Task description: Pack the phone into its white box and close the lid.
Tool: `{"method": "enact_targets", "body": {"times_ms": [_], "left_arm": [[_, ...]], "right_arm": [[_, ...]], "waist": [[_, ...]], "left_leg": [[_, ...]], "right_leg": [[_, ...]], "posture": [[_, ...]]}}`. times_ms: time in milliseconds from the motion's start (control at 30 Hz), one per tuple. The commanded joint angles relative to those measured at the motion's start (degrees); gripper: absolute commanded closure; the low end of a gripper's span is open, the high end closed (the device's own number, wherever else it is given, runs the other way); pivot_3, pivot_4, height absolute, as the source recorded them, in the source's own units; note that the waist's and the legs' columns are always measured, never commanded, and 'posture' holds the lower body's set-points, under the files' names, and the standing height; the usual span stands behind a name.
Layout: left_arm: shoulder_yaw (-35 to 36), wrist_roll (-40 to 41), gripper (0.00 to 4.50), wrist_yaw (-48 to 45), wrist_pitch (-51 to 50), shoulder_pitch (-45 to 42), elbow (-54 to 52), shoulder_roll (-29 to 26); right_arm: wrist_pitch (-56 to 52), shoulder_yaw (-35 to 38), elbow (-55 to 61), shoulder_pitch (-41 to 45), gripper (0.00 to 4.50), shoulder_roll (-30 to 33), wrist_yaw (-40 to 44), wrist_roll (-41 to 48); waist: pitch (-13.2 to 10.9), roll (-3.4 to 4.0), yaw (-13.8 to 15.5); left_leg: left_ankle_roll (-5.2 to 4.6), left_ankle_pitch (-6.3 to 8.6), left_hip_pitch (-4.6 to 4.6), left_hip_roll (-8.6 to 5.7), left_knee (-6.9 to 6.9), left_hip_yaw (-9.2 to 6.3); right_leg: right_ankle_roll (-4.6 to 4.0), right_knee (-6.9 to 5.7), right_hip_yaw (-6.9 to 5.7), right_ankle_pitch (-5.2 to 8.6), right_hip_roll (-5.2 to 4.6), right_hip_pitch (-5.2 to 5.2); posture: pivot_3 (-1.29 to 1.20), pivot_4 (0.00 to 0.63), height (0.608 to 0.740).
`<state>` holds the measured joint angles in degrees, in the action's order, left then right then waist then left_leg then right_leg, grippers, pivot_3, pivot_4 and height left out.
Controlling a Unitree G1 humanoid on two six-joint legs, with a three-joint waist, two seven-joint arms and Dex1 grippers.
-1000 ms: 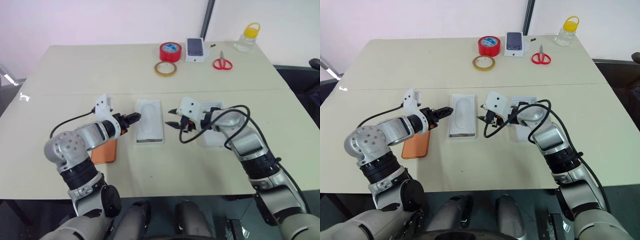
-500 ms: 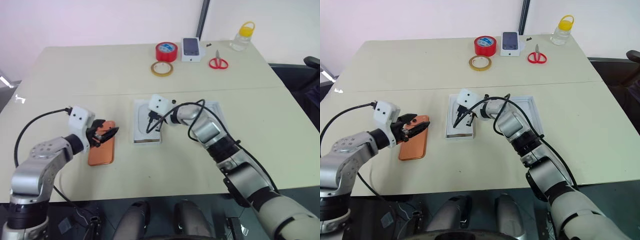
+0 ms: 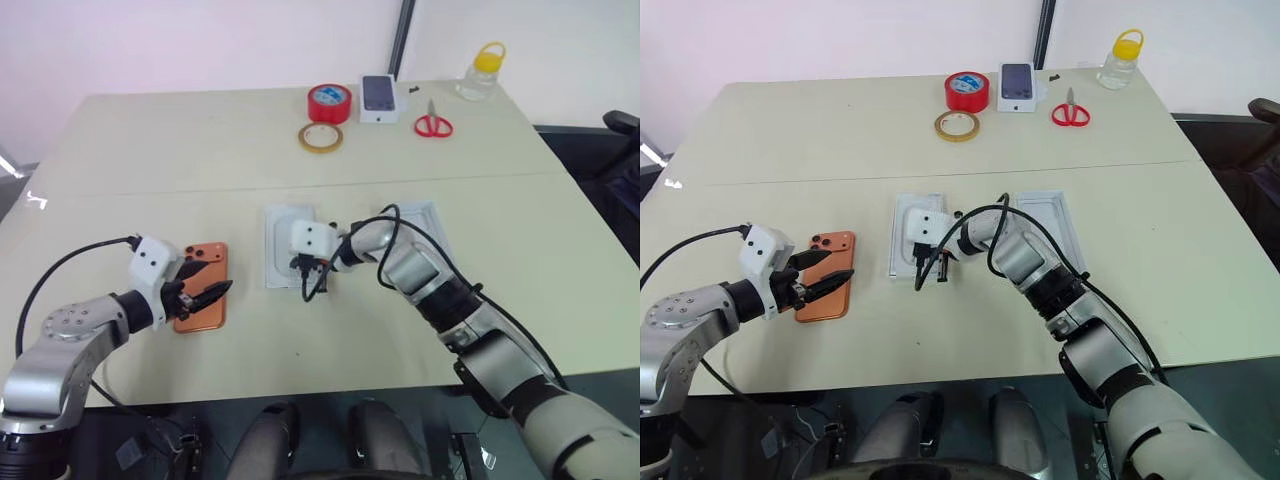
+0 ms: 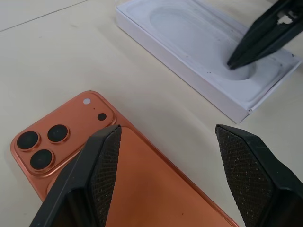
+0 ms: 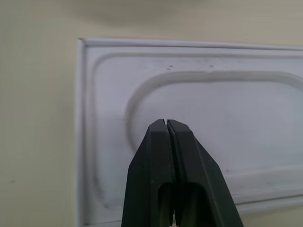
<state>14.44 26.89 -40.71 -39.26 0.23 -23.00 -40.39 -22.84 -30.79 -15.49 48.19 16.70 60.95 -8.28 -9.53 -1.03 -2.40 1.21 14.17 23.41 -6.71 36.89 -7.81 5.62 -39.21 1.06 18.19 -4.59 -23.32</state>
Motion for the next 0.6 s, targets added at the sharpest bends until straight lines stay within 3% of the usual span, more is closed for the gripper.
{"method": "enact_targets", "body": {"times_ms": [33, 200, 467, 600], "left_arm": [[1.0, 0.1, 1.17, 0.6, 1.2, -0.6, -1.1, -0.4], [0.8, 0.0, 1.17, 1.1, 1.3, -0.7, -1.1, -0.2], [6.5, 2.3, 1.17, 10.7, -6.6, -4.7, 2.8, 3.0], [12.0, 3.6, 0.05, 18.7, -16.8, -7.8, 5.9, 4.9]], "right_arm": [[-0.1, -0.5, 4.0, -0.6, 4.43, 0.9, 3.5, 1.4], [0.7, 0.3, 4.9, -0.8, 4.43, 1.1, 3.9, 1.4], [0.7, 6.9, 4.5, 0.7, 4.43, -4.0, -6.3, 2.4], [-3.0, 5.0, 10.4, -0.8, 4.50, -6.8, -8.2, 2.2]], "waist": [[0.0, 0.00, 0.0], [0.0, 0.00, 0.0], [0.0, -0.01, 0.0], [0.0, -0.01, -0.1]], "left_leg": [[0.00, 0.00, 0.00, 0.00, 0.00, 0.00], [0.00, 0.00, 0.00, 0.00, 0.00, 0.00], [0.00, 0.00, 0.00, 0.01, 0.00, 0.00], [0.01, 0.00, 0.01, 0.02, 0.00, 0.00]], "right_leg": [[0.00, 0.00, 0.00, 0.00, 0.00, 0.01], [0.00, 0.00, 0.00, 0.00, 0.00, 0.00], [-0.01, -0.01, 0.00, -0.01, 0.02, -0.01], [-0.01, -0.04, 0.01, -0.01, 0.05, -0.04]], "posture": [[0.00, 0.150, 0.740], [0.00, 0.150, 0.740], [0.00, 0.150, 0.740], [0.00, 0.150, 0.740]]}}
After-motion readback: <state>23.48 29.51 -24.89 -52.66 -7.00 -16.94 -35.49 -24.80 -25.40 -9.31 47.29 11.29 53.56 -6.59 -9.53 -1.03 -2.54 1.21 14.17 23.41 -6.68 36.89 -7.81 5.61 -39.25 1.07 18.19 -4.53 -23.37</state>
